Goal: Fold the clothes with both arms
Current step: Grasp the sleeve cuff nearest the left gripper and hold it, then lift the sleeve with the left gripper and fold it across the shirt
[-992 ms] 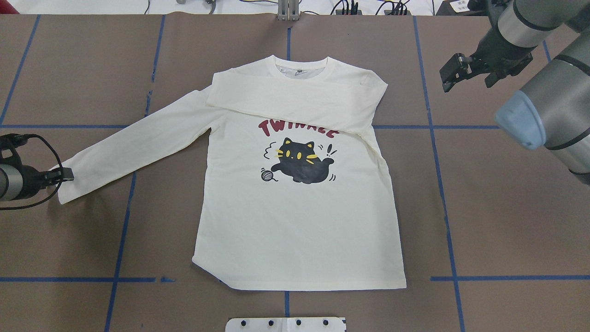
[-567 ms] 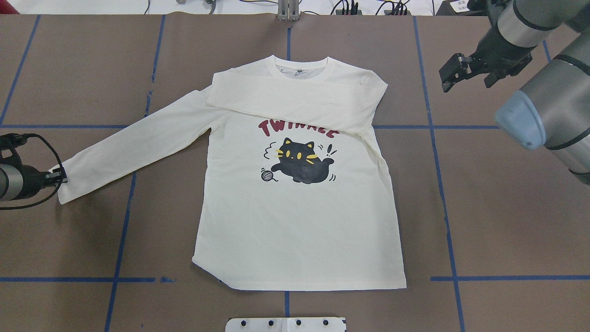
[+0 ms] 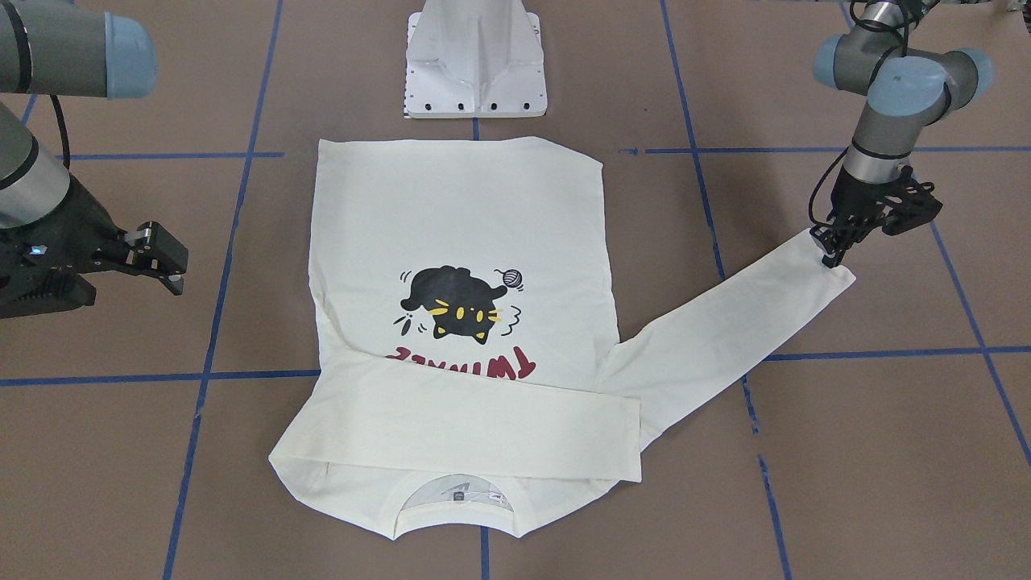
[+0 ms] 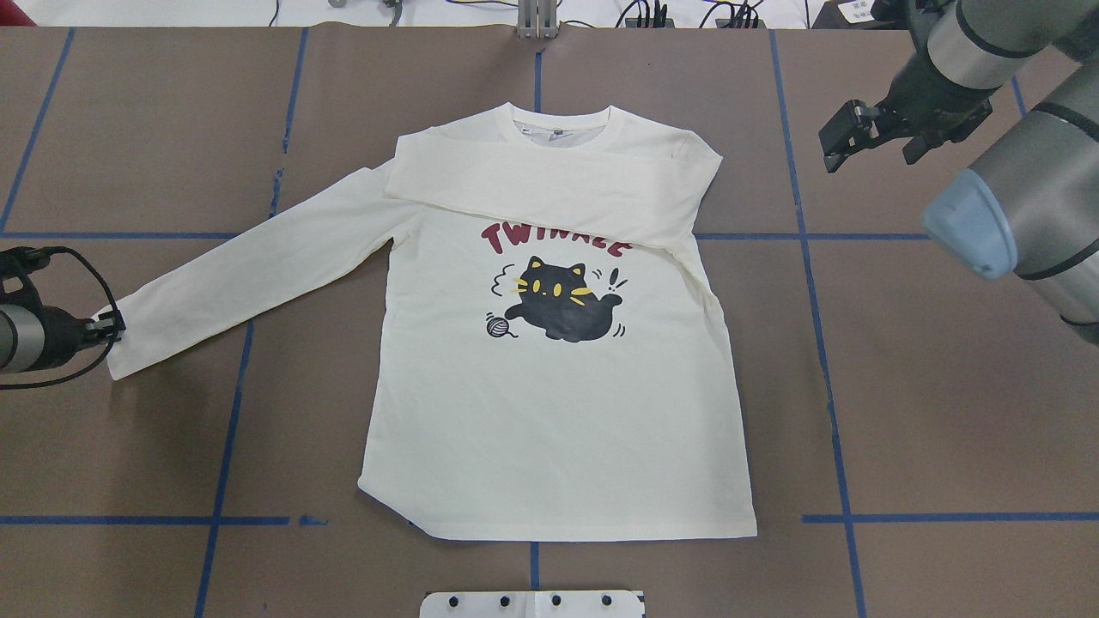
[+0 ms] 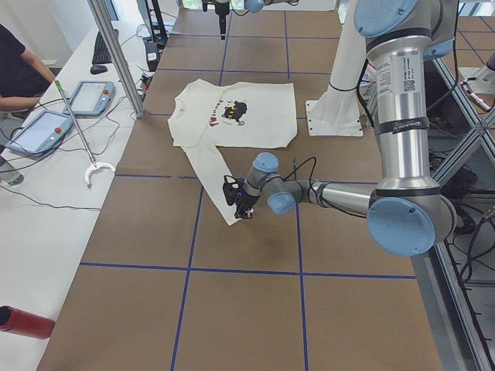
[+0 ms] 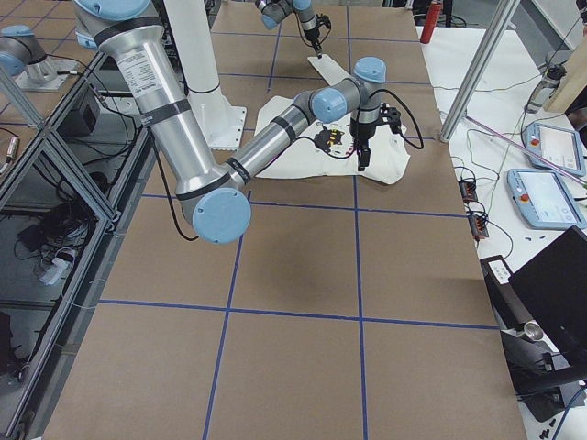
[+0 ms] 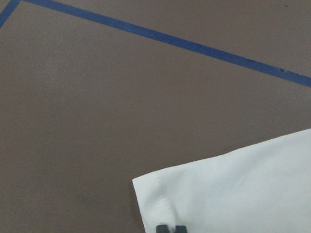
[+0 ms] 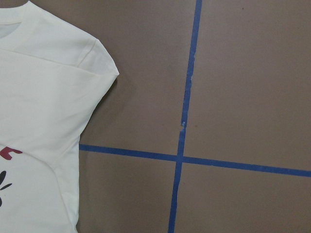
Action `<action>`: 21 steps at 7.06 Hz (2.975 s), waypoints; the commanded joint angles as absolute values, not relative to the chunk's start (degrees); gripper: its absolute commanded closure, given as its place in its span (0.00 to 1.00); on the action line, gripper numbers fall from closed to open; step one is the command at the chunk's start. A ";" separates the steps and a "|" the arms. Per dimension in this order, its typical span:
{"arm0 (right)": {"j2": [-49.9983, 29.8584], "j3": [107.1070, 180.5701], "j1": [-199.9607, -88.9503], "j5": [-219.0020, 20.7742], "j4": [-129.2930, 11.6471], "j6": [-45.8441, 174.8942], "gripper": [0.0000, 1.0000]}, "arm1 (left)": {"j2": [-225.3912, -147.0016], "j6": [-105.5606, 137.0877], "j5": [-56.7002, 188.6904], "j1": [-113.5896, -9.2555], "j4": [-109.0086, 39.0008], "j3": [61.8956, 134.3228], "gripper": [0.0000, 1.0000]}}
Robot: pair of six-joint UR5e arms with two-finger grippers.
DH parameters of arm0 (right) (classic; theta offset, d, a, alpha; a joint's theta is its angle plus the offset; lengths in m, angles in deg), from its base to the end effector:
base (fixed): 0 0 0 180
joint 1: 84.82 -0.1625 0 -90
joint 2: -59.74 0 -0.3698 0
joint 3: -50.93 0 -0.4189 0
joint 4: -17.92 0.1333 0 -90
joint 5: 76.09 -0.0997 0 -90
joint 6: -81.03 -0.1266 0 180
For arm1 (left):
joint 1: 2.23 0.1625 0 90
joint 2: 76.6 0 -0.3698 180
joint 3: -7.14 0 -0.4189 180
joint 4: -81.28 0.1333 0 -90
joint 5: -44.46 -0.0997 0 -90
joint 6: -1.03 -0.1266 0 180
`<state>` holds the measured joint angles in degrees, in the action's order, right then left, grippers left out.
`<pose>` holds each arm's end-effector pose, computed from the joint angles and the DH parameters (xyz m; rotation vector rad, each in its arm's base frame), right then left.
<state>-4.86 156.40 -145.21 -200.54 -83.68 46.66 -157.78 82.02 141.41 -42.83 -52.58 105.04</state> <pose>-0.2495 -0.5638 0.2648 0.1085 -0.7604 -0.0746 0.3186 -0.4285 0.5587 0.2112 0.7353 -0.4791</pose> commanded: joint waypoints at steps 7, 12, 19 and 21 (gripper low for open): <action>-4.95 156.40 -145.20 -200.54 -83.68 46.66 0.00 | -157.64 81.80 141.23 -42.22 -52.23 104.43 0.09; -4.86 156.58 -145.20 -200.72 -83.68 46.66 0.00 | -157.55 82.07 141.23 -41.87 -52.41 104.79 0.68; -5.47 156.31 -145.29 -200.72 -83.68 46.92 0.00 | -157.64 82.51 141.58 -41.95 -49.27 111.62 1.00; -8.18 157.53 -145.38 -200.72 -83.59 47.10 0.00 | -160.87 82.25 141.93 -41.95 -39.10 118.64 1.00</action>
<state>-6.40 156.70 -145.32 -200.71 -83.66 46.96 -158.78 82.41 141.77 -41.95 -45.11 114.50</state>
